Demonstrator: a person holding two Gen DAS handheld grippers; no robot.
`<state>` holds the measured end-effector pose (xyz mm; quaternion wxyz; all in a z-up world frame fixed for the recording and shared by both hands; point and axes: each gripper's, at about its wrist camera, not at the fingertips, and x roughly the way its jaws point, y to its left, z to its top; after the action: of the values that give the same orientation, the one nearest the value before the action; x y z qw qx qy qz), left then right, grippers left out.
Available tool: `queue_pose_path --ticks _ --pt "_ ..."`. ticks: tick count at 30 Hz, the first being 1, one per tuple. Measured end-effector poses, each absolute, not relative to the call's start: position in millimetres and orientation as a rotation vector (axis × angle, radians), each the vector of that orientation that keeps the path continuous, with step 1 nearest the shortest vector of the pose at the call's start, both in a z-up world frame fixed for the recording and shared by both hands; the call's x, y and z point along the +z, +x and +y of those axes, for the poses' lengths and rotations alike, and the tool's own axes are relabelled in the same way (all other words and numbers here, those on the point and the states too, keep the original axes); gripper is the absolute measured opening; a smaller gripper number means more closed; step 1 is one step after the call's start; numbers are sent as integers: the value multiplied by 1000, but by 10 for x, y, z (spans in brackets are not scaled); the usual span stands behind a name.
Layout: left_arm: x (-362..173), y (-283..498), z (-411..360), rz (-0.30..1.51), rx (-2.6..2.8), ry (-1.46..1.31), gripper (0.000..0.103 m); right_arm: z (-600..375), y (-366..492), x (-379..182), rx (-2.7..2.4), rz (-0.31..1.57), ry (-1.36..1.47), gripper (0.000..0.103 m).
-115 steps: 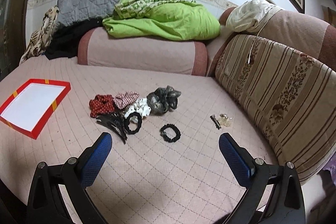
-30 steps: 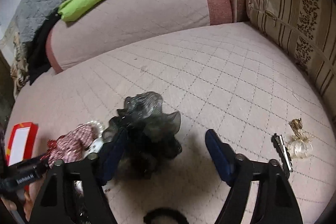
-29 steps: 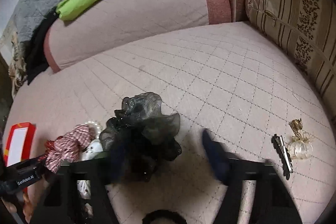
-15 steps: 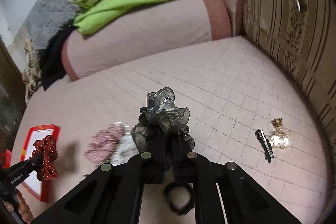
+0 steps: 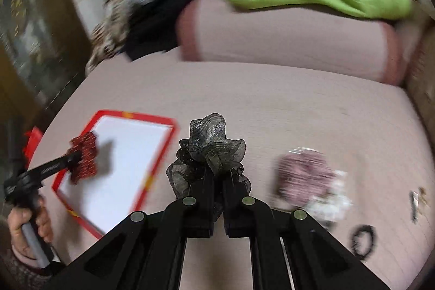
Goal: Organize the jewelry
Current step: 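Place the red scrunchie in the tray with left tool while right tool drops grey scrunchie there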
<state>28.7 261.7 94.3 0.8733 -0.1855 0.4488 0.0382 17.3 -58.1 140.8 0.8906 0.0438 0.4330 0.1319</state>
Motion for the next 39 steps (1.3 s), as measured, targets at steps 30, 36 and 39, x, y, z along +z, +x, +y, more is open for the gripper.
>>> queue_pose_path --ticks 30,36,39 --pt "1095 522 3022 783 140 -441 71 380 837 1070 280 960 0 53" --pt "1218 166 2534 766 60 -347 71 -341 269 1212 227 949 76 53" --pt "1276 -6 2241 756 8 -278 71 -850 -114 1225 176 957 140 53"
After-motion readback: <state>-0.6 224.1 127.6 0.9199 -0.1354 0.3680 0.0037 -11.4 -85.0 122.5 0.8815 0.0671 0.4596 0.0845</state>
